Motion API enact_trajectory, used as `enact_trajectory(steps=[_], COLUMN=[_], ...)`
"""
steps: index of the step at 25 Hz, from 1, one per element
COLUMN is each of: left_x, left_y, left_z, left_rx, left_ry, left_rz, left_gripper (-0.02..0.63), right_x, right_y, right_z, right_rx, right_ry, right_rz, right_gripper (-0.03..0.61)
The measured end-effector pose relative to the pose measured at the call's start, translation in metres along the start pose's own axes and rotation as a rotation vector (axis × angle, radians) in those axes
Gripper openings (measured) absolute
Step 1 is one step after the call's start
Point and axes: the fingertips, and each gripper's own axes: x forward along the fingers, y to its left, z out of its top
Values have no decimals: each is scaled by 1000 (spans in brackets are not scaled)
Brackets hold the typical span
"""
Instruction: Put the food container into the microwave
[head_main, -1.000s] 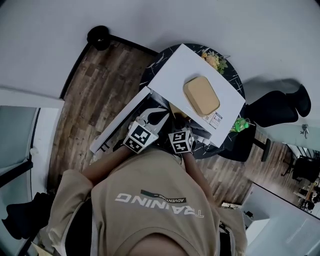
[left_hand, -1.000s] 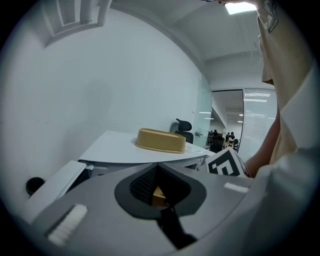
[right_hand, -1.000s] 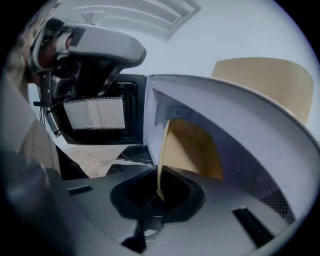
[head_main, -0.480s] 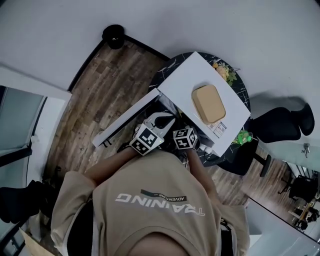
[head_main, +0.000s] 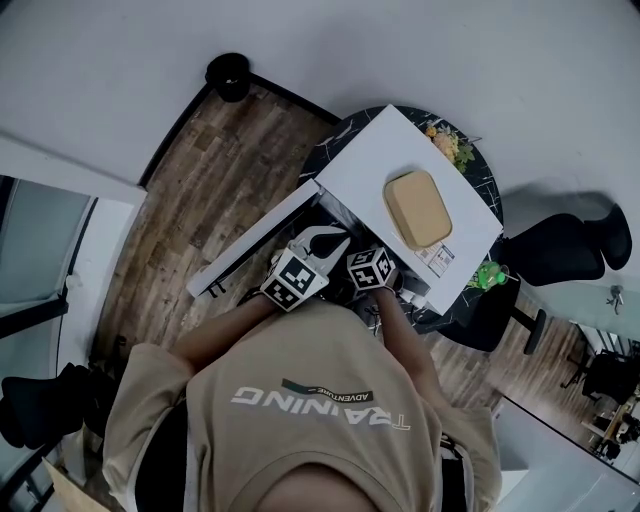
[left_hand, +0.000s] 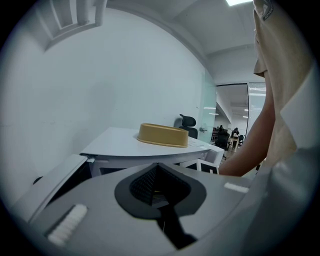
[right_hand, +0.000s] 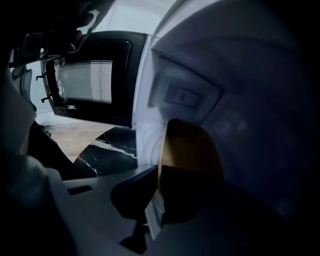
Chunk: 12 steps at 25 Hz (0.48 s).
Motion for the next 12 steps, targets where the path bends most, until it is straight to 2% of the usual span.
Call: enact_trajectory(steps=[5, 9, 12], left_x=[-2, -4, -7], left_y=[4, 5, 6], left_z=[3, 4, 7], left_rx=[3, 3, 10], left_ry=[-7, -17, -23], left_rz=[6, 9, 9], left_gripper=[3, 3, 3], right_x=[3, 0, -5], right_y=[-6, -4, -2], right_z=[2, 5, 9], right_rx=[31, 13, -22], right_ry=[7, -4, -26], right_rz=[-3, -1, -18], right_gripper=[25, 25, 66])
